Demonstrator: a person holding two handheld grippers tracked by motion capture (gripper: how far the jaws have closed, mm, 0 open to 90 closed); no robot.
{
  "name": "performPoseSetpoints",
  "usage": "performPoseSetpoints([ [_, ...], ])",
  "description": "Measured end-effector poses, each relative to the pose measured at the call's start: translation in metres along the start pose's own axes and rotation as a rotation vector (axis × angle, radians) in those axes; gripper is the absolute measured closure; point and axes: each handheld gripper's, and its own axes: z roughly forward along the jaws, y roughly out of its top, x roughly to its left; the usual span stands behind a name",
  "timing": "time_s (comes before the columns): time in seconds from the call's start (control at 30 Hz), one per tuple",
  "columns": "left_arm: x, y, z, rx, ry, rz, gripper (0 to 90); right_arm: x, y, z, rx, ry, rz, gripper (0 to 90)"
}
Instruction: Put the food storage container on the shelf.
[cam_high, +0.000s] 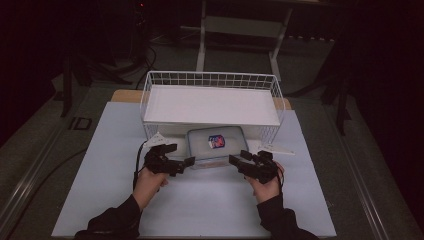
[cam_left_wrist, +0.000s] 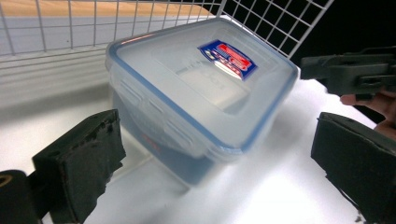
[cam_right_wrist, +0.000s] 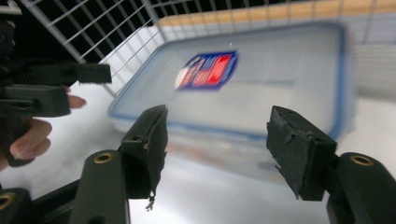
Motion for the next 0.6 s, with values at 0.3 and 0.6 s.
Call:
performPoseSetpoints([
  [0.3,-0.012,-0.021,-0.027,-0.054,0.026,0.047,0.8,0.011,-0.014,0.014,0.082,0.012,-0.065,78.5],
  [0.6,-0.013,-0.029,-0.027,-0.085,0.055,0.063,0.8,0.014,-0.019,0.034,0.131,0.004,-0.089,89.8],
])
